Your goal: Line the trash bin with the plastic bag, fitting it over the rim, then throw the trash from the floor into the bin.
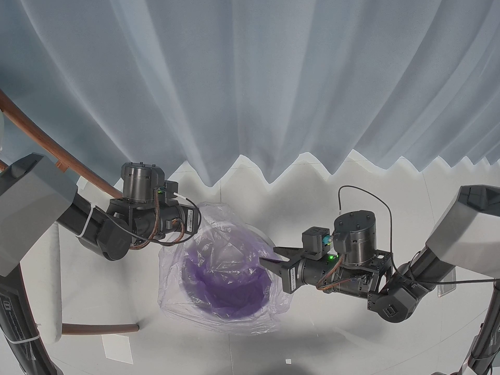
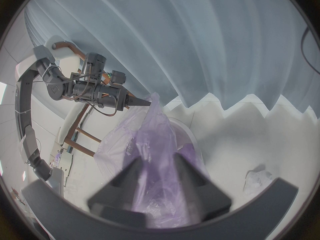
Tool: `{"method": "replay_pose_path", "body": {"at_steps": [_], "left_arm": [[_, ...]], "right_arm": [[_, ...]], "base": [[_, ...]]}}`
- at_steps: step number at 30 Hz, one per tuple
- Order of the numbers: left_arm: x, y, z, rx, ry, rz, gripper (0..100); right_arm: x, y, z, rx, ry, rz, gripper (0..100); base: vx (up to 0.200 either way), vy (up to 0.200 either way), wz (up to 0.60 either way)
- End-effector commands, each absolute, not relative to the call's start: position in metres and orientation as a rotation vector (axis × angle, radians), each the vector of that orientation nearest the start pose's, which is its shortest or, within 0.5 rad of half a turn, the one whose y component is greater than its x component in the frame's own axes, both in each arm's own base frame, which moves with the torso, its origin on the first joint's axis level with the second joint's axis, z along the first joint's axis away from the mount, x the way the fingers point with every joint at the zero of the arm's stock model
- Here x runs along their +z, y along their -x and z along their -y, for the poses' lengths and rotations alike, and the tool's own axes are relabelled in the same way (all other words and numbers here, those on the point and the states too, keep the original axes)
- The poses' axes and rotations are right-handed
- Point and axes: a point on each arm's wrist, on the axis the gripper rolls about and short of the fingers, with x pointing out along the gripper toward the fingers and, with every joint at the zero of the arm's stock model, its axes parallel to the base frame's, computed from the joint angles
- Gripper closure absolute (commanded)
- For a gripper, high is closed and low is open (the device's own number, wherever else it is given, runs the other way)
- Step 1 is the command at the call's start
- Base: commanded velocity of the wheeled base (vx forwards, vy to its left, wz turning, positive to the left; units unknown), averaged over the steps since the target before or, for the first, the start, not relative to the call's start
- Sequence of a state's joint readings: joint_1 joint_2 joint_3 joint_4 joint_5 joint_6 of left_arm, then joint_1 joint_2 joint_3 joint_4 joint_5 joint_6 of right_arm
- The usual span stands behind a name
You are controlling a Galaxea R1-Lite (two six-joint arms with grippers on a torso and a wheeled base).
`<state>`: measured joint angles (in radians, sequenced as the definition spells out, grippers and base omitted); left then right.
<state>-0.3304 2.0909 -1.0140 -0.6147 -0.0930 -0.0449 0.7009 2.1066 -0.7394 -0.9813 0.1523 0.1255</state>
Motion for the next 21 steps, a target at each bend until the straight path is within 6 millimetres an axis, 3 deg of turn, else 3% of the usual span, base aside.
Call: {"method": "replay_pose_path", "body": {"at_steps": [1, 7, 11, 21], "left_arm": [[0.097, -0.368, 0.126, -0.401, -0.012, -0.472, 100], [0.098, -0.372, 0.125, -0.397, -0.006, -0.434, 100], [0.080, -0.380, 0.124, -0.389, 0.006, -0.417, 100], [0.046, -0.395, 0.109, -0.347, 0.018, -0.431, 100]], "right_arm": [[0.057, -0.284, -0.225, 0.775, -0.015, -0.443, 100], [0.060, -0.311, -0.193, 0.664, -0.059, -0.416, 100], [0.050, -0.325, -0.180, 0.617, -0.070, -0.400, 100], [0.024, -0.348, -0.182, 0.598, -0.080, -0.390, 100]], "base": [[0.000, 0.000, 0.00], [0.000, 0.000, 0.00], [0.000, 0.000, 0.00], [0.000, 0.000, 0.00]]}}
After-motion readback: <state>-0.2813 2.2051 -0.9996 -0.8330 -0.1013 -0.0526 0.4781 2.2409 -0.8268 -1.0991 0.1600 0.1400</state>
